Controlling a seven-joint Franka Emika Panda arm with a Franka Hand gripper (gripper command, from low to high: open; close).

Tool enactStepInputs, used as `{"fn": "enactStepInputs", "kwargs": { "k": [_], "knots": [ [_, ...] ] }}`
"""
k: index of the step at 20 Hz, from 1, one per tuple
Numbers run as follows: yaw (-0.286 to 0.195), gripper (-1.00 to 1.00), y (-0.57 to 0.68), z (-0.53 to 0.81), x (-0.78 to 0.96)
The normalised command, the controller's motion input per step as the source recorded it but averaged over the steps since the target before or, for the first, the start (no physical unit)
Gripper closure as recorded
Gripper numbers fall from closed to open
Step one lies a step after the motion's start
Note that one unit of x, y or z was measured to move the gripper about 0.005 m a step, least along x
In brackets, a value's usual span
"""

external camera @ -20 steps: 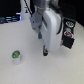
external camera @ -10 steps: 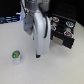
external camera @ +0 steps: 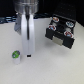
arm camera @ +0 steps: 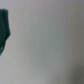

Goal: Open the kcup holder, insert the kcup into the holder, and close the kcup holder

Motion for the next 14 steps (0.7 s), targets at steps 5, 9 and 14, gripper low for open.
{"fn": "enactStepInputs", "kwargs": {
  "k": [5,9,14],
  "knots": [
    [-0.254,-1.0,-0.55,-0.2,-0.22],
    [-0.258,-1.0,-0.56,-0.28,-0.13],
    [-0.266,-1.0,-0.54,-0.34,0.0]
  ]
}}
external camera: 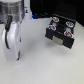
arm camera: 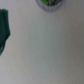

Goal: Open the kcup holder, insert the kcup into the holder, and close the kcup holder

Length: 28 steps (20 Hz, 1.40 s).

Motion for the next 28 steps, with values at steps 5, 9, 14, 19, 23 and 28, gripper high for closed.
{"fn": "enactStepInputs", "kwargs": {
  "k": [5,9,14,19,23,28],
  "knots": [
    [-0.244,-1.0,-0.32,-0.34,0.1],
    [-0.164,-1.0,-0.01,-0.23,0.01],
    [-0.055,-1.0,0.08,-0.03,-0.11],
    [-0.111,1.0,-0.02,-0.02,-0.05],
    [-0.072,1.0,-0.01,-0.02,-0.04],
    [-0.02,1.0,0.01,0.0,0.0]
  ]
}}
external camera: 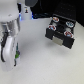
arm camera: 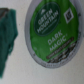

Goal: Open the kcup holder, insert the kcup into the holder, and close the kcup holder

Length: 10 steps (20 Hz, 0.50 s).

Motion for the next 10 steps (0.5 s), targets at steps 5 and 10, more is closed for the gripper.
{"fn": "enactStepInputs", "kwargs": {
  "k": [5,10],
  "knots": [
    [-0.013,1.0,0.03,0.01,0.03],
    [-0.012,1.0,0.26,0.68,0.07]
  ]
}}
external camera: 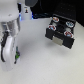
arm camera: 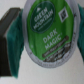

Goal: Open the kcup holder, insert the kcup into the holder, and close the kcup holder

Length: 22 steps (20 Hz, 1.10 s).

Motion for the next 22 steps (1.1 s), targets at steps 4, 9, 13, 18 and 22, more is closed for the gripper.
{"fn": "enactStepInputs", "kwargs": {
  "k": [4,9,13,18,22],
  "knots": [
    [-0.004,1.0,0.38,0.86,0.09],
    [0.002,1.0,0.43,0.85,0.1],
    [0.012,1.0,0.56,0.79,0.11],
    [0.012,1.0,0.63,0.74,0.13],
    [0.014,1.0,0.63,0.7,0.23]
  ]
}}
